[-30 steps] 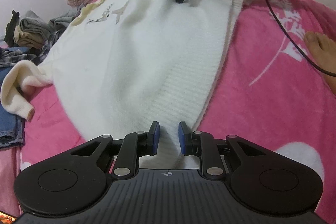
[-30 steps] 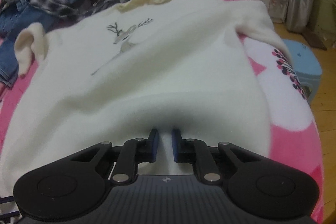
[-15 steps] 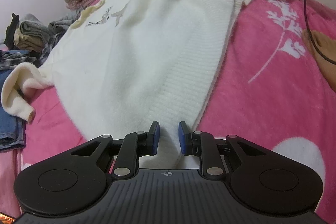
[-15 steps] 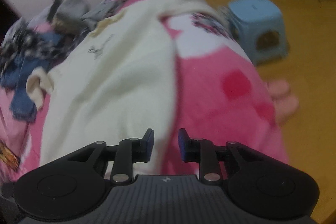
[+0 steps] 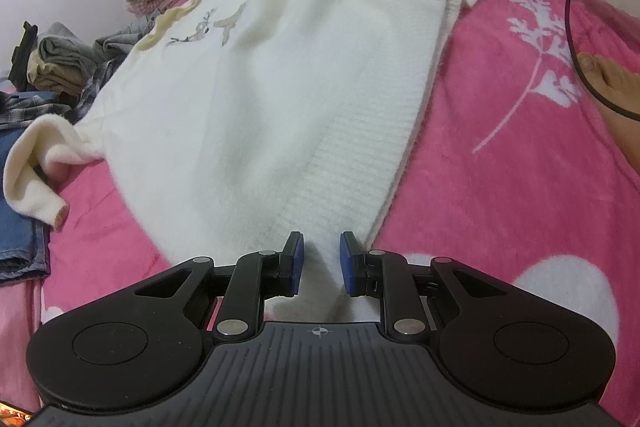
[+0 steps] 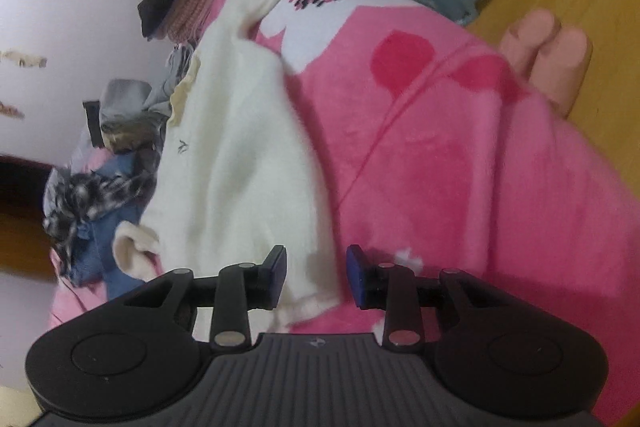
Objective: Fold clothes
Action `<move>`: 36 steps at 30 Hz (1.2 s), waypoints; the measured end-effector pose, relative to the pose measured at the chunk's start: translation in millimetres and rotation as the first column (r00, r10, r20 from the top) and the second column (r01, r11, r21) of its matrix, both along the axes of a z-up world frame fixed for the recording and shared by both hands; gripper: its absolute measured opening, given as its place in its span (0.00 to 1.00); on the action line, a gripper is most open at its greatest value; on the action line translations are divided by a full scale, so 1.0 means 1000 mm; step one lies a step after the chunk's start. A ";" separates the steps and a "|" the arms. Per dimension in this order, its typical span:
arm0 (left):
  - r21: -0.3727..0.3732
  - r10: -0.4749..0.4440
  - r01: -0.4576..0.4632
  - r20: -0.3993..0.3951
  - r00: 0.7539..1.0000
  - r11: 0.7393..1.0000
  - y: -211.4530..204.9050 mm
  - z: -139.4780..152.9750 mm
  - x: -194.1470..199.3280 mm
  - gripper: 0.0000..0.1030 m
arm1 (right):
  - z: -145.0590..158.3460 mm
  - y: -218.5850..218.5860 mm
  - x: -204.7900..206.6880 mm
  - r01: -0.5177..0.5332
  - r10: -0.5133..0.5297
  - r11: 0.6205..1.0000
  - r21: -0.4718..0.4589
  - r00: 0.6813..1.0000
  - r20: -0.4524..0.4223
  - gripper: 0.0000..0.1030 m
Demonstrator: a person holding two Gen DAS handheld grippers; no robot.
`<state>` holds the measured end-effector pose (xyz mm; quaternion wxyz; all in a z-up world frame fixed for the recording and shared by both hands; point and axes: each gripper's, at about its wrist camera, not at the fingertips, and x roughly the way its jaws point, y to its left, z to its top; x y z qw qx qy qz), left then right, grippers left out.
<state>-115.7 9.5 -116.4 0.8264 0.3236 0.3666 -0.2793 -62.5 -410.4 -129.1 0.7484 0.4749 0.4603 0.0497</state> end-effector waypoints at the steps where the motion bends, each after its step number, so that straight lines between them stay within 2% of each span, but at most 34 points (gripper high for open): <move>1: 0.000 -0.001 0.001 0.000 1.000 1.000 0.000 0.000 0.000 0.19 | -0.002 0.001 0.002 -0.004 0.004 1.000 0.003 1.000 -0.008 0.42; 6: -0.003 0.001 -0.001 0.002 1.000 1.000 0.001 0.000 -0.001 0.19 | -0.007 0.010 0.008 -0.035 0.035 0.999 -0.023 0.999 -0.017 0.39; 7: -0.006 0.002 -0.002 0.001 1.000 1.000 0.002 0.000 -0.001 0.19 | -0.006 0.012 0.008 -0.046 0.045 0.998 -0.045 0.999 -0.016 0.32; 9: -0.011 0.007 -0.007 -0.001 1.000 1.000 0.002 0.000 0.000 0.19 | -0.002 0.013 0.006 -0.060 0.059 0.995 -0.086 0.998 -0.009 0.10; 12: -0.025 0.010 -0.011 -0.010 1.000 1.000 0.005 0.001 0.001 0.19 | 0.007 0.011 0.000 -0.057 0.060 0.989 -0.135 0.998 0.014 0.09; 15: -0.059 0.026 -0.028 -0.041 0.999 0.998 0.011 0.004 0.005 0.19 | 0.001 -0.001 -0.004 -0.021 0.021 0.991 -0.131 1.000 0.002 0.08; 20: -0.129 0.050 -0.067 -0.135 0.990 0.989 0.025 0.014 0.013 0.19 | -0.003 -0.003 -0.004 -0.022 0.023 0.993 -0.113 1.000 0.003 0.08; 23: -0.190 0.064 -0.109 -0.231 0.971 0.976 0.041 0.022 0.016 0.19 | -0.004 -0.005 -0.003 -0.030 0.031 0.993 -0.112 1.000 0.004 0.08; 27: -0.257 0.127 -0.237 -0.381 0.916 0.937 0.067 0.022 0.022 0.19 | -0.005 -0.007 -0.004 -0.033 0.034 0.994 -0.106 0.999 0.006 0.08; 29: -0.281 0.173 -0.322 -0.447 0.878 0.904 0.076 0.017 0.026 0.19 | -0.006 -0.007 -0.004 -0.037 0.038 0.993 -0.110 0.999 0.006 0.08; 31: -0.299 0.214 -0.406 -0.511 0.832 0.864 0.086 0.012 0.030 0.19 | -0.006 -0.006 -0.004 -0.039 0.039 0.993 -0.110 0.999 0.006 0.09; 33: -0.333 0.243 -0.485 -0.561 0.792 0.809 0.095 0.007 0.034 0.19 | -0.007 -0.007 -0.004 -0.034 0.035 0.995 -0.097 0.999 0.006 0.10; 36: -0.373 0.264 -0.562 -0.607 0.750 0.738 0.108 0.002 0.041 0.19 | -0.008 -0.011 -0.005 -0.025 0.025 0.997 -0.072 1.000 0.004 0.10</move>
